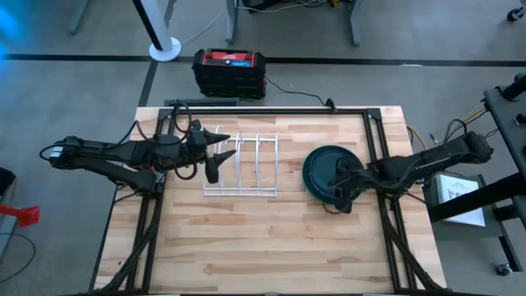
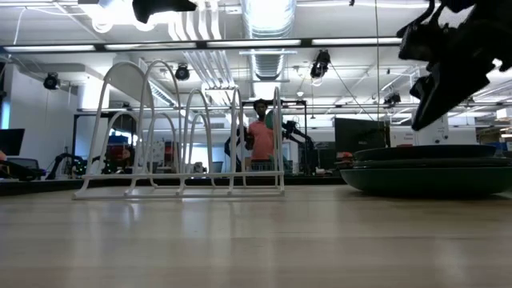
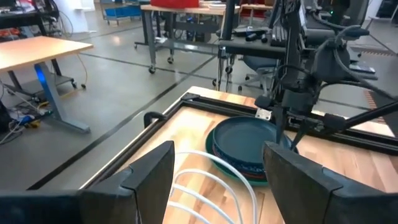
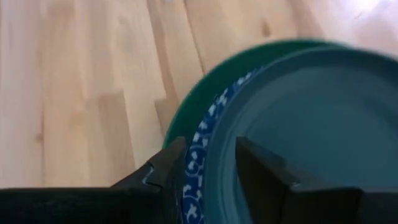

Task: Sort dishes
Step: Put the dark blue plate into the dish rack

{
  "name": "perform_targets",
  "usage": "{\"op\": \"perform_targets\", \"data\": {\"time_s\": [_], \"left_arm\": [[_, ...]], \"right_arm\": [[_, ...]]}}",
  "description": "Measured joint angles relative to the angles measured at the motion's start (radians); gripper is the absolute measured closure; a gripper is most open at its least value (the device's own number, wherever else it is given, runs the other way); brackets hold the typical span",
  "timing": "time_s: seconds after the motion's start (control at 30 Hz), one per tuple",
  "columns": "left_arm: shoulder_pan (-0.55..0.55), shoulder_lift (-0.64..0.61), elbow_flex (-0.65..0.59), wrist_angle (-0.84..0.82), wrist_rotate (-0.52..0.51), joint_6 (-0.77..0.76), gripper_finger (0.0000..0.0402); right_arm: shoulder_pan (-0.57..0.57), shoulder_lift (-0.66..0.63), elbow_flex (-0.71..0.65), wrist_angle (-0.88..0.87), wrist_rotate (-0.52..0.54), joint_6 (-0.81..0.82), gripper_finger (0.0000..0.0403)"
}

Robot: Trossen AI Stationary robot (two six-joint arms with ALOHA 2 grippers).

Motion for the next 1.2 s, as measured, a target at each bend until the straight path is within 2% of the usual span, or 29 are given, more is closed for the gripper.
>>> {"op": "perform_targets", "data": {"time_s": [0.23,0.47,0.6,0.73,0.8,1.03,1.2], "left_arm": [[0.0,0.0,0.0,-0.022,0.0,-0.001,0.017],[-0.001,0.0,0.0,-0.022,0.0,0.0,0.017],[-0.001,0.0,0.0,-0.022,0.0,0.0,0.017],[-0.001,0.0,0.0,-0.022,0.0,0.0,0.017],[-0.001,0.0,0.0,-0.022,0.0,0.0,0.017],[-0.001,0.0,0.0,-0.026,0.0,0.0,0.017],[0.0,0.0,0.0,-0.025,0.0,0.0,0.017]], "right_arm": [[0.0,0.146,0.0,-0.007,0.0,0.011,0.0263],[0.0,0.215,0.004,0.002,0.012,0.053,0.0274],[0.0,0.205,0.003,0.001,0.006,0.06,0.031],[0.001,0.182,0.002,-0.009,0.008,0.058,0.0373],[0.0,0.165,0.001,-0.011,0.012,0.057,0.0392],[0.0,0.102,-0.001,-0.024,0.012,0.071,0.0399],[0.004,0.028,0.0,-0.036,0.067,0.107,0.0401]]}}
